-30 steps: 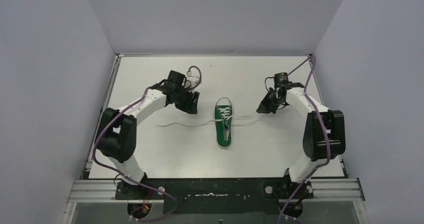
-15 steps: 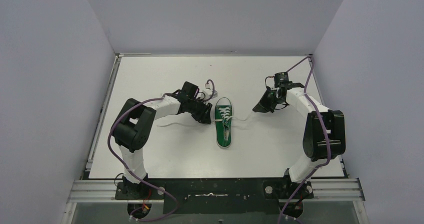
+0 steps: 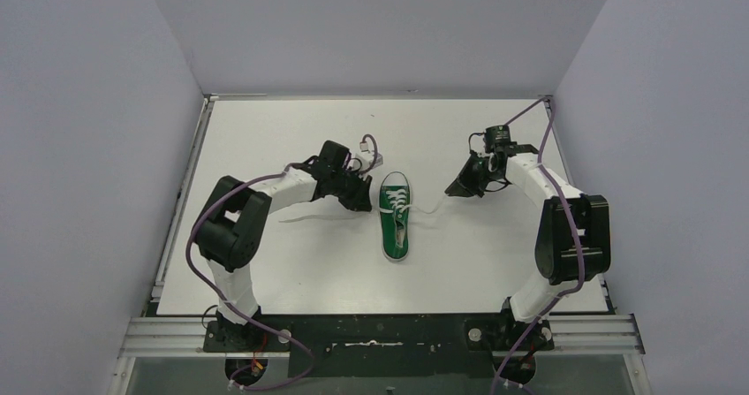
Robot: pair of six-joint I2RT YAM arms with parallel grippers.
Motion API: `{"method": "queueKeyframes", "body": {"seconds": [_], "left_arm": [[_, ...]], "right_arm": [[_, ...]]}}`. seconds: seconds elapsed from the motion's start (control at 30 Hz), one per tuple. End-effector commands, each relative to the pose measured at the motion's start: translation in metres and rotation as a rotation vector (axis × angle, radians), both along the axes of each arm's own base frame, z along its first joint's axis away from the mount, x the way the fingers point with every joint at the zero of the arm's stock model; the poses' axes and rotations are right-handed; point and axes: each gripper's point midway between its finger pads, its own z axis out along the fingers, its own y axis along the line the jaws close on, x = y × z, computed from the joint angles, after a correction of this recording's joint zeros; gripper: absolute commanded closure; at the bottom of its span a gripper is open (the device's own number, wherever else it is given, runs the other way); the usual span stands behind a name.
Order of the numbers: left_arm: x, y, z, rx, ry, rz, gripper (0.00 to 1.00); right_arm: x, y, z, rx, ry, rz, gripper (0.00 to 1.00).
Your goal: Tie the shoes
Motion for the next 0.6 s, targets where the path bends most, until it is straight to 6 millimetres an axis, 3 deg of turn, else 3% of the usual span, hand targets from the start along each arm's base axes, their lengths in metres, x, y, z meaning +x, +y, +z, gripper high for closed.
{"method": "queueKeyframes", "body": {"seconds": [0.0, 0.23, 0.4, 0.57], "left_arm": [[0.005, -0.023, 0.076, -0.201, -0.066, 0.043, 1.00], [-0.006, -0.045, 0.101, -0.349, -0.046, -0.009, 1.00], [-0.007, -0.063, 0.110, -0.444, -0.138, -0.083, 1.00], [-0.005, -0.074, 0.113, -0.507, -0.178, -0.120, 1.00]], "right_arm": [[0.011, 0.012, 0.059, 0.060, -0.150, 0.055, 1.00], [0.019, 0.064, 0.104, 0.222, -0.177, 0.184, 1.00], [0.029, 0.101, 0.130, 0.293, -0.202, 0.229, 1.00], [0.038, 0.117, 0.141, 0.366, -0.212, 0.201, 1.00]]}}
